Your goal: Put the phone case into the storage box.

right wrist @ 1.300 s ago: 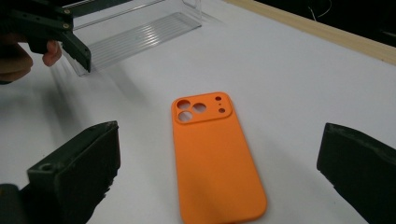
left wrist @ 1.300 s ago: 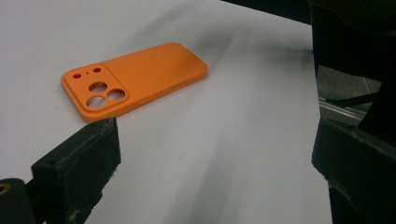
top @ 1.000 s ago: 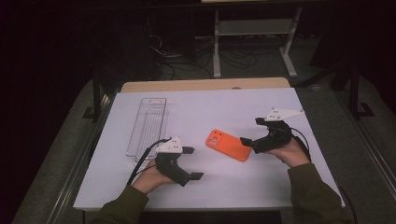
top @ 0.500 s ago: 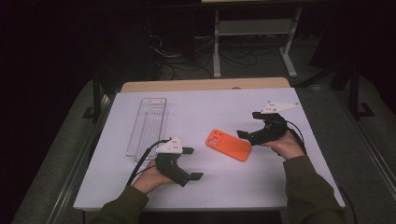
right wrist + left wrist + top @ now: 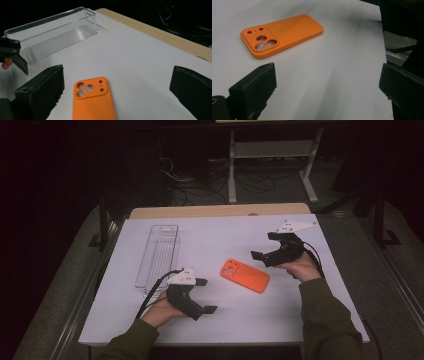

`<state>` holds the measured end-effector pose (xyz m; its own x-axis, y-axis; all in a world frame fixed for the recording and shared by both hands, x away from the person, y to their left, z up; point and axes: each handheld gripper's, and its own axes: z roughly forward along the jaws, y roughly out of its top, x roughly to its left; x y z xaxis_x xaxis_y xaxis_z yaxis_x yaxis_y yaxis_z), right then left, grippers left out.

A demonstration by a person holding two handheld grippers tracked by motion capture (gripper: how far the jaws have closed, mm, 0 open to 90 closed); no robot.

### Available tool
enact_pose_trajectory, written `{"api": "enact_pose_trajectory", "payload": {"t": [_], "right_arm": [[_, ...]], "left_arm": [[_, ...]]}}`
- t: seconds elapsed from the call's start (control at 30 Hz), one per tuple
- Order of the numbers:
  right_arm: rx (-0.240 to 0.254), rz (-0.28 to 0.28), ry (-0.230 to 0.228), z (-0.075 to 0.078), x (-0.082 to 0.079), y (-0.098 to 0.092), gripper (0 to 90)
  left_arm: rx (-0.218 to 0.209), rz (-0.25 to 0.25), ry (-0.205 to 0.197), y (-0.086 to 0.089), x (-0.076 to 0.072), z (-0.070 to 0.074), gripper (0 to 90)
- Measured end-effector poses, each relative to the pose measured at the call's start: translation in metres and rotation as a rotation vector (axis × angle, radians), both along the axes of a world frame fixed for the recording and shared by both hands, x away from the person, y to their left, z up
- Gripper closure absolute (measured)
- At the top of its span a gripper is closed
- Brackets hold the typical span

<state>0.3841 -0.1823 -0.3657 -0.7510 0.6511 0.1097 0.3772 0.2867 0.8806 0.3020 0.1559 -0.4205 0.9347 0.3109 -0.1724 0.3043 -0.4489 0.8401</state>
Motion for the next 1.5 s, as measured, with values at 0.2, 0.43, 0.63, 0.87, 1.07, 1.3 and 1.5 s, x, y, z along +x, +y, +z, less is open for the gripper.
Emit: {"api": "enact_pose_trajectory", "payload": {"t": [0.2,0.43,0.63,0.87,1.07,1.3,1.5], "right_arm": [[-0.011,0.0,0.007,-0.002,0.003,0.002,0.0],[-0.059,0.004,0.013,-0.004,0.0,0.003,0.0],[-0.095,0.018,0.022,-0.005,-0.003,0.007,0.0],[-0.136,0.043,0.038,-0.009,-0.004,0.012,0.0],[-0.17,0.056,0.055,-0.012,-0.004,0.015,0.0],[-0.214,0.065,0.067,-0.015,-0.005,0.018,0.0],[-0.251,0.078,0.088,-0.019,-0.006,0.02,0.0]], "left_arm": [[0.009,0.001,-0.002,0.001,0.0,0.0,0.9],[0.01,0.002,-0.004,0.001,0.0,0.0,0.9],[0.015,-0.002,-0.007,0.0,0.0,-0.001,0.9],[0.014,-0.001,0.0,0.0,-0.001,-0.001,0.8],[0.014,-0.002,-0.001,0.0,-0.001,-0.001,0.9],[0.017,-0.005,0.001,0.0,-0.002,-0.002,0.9],[0.023,-0.008,0.0,0.0,-0.001,-0.002,0.9]]}}
